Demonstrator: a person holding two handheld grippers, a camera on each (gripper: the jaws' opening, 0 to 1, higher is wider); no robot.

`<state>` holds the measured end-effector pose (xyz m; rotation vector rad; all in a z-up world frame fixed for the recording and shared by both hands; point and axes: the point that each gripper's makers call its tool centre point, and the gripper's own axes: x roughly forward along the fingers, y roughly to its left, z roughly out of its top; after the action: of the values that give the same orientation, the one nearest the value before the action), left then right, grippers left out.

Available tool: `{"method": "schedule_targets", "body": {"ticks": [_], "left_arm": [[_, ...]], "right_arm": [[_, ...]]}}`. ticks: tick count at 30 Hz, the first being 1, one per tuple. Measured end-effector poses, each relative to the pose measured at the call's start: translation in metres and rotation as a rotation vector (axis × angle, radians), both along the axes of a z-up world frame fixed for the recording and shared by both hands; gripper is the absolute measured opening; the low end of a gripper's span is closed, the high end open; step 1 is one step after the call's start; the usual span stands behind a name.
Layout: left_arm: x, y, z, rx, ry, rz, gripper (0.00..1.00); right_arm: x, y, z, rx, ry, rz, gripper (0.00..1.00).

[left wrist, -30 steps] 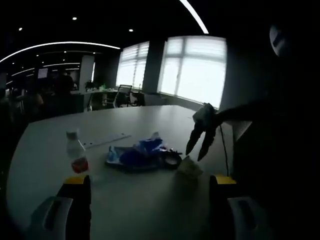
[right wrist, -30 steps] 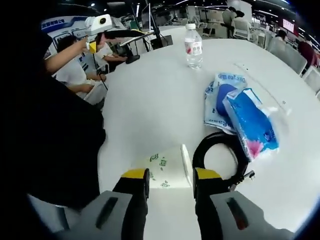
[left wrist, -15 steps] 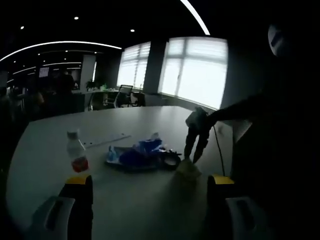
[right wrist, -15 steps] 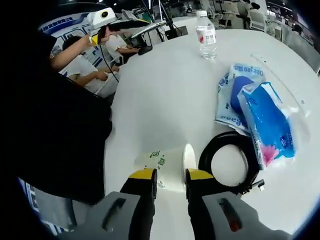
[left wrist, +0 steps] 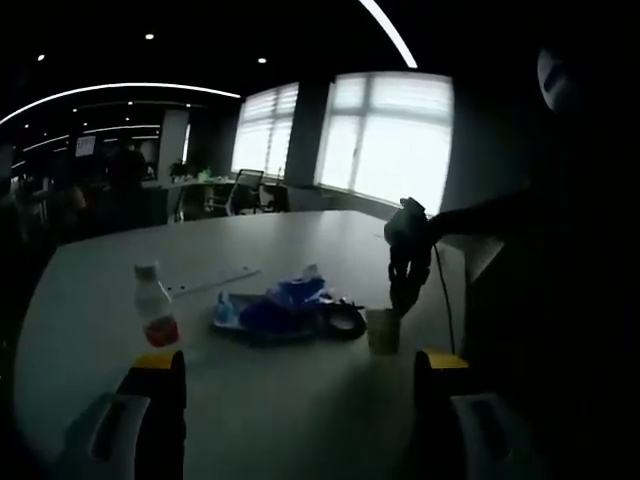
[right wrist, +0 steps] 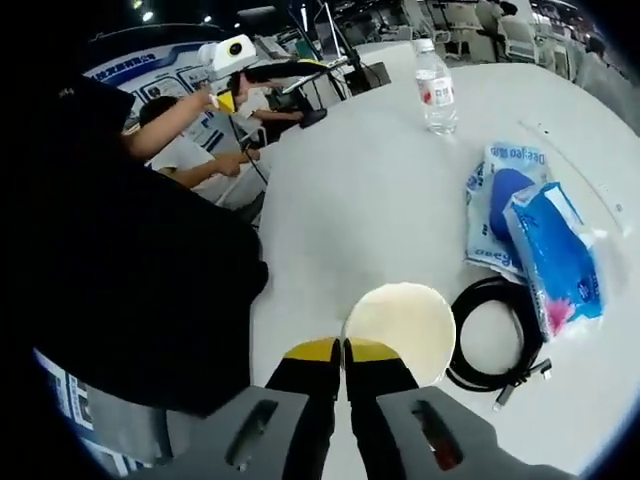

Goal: Arrange the tabletop items into an orderly group along one side of the table until the central work area is clear of visible clutter.

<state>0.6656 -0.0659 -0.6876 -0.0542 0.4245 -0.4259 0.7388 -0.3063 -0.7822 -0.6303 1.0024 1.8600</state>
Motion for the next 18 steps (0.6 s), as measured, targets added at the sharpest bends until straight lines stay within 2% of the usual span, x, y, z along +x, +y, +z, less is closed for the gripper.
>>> {"method": "schedule_targets", "body": {"ticks": [8,10,18], "left_arm": [[0.001,0.004,0.000,0.000,-0.001,-0.001,0.93],[0.001,0.004,0.000,0.001,0.001,0.001,0.93],[0.004,0.012,0.000,0.012,0.006,0.009,0.93]], "right_arm": [[0.000,0.013,0.031,0.067,-0.098,0.045,0.00],[0.000,0.015,0.035,0.072,-0.106,0.048,0.00],[0.008,0.034,0.062,0.129,-0.248,0.114,0.00]]}}
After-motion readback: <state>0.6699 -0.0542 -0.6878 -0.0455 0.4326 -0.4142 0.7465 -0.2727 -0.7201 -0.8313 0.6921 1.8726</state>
